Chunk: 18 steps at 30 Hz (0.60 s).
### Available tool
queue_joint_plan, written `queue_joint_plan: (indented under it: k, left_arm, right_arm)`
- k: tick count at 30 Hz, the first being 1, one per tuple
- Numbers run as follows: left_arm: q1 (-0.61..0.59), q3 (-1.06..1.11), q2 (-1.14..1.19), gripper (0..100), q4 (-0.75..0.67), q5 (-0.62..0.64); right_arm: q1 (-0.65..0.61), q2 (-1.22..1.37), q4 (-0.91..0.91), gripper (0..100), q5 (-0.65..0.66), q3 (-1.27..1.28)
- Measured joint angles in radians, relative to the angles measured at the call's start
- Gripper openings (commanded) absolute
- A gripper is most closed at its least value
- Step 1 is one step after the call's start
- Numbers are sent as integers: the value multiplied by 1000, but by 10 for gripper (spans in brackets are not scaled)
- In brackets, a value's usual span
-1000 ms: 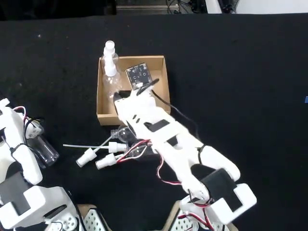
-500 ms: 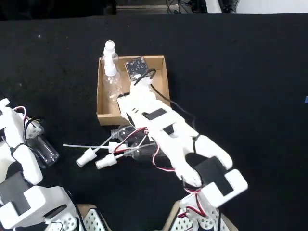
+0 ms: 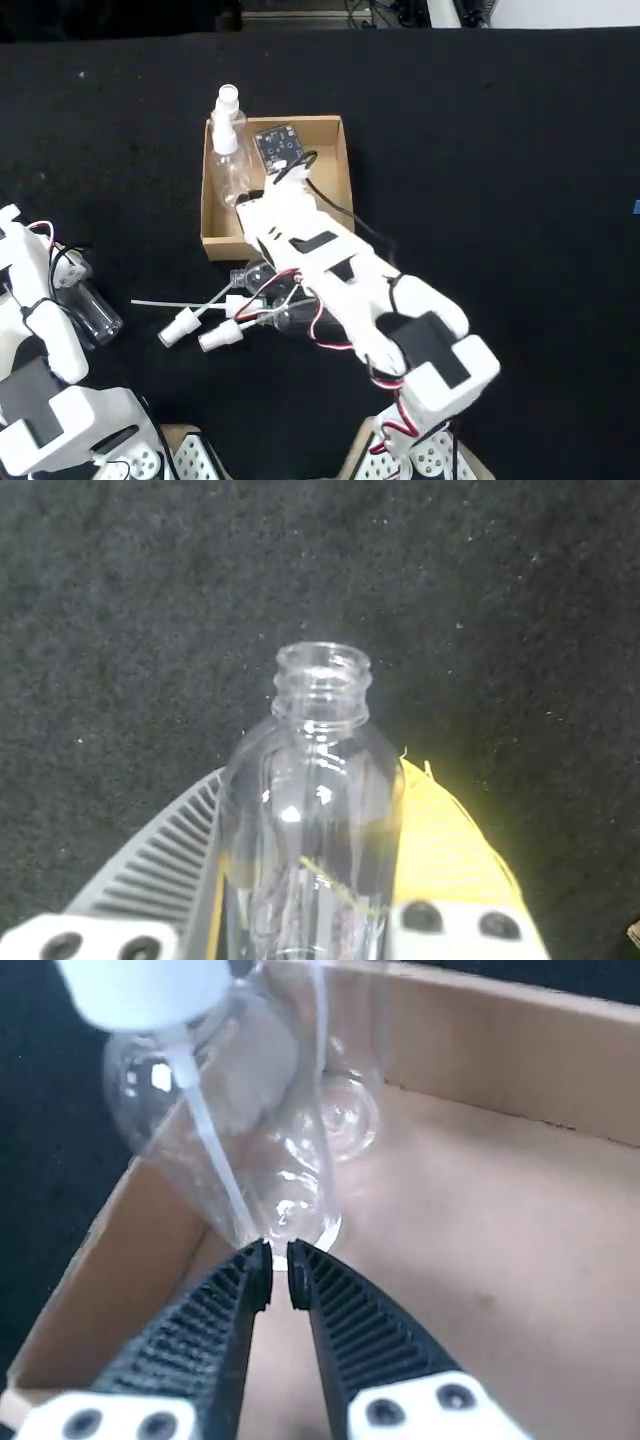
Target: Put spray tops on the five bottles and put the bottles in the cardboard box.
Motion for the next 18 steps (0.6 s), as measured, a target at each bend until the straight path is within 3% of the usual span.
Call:
queue_joint_plan:
  k: [18]
  left_arm:
    - [0,0,0,30,0,0]
  right_arm:
    - [12,8,-12,11,0,-3]
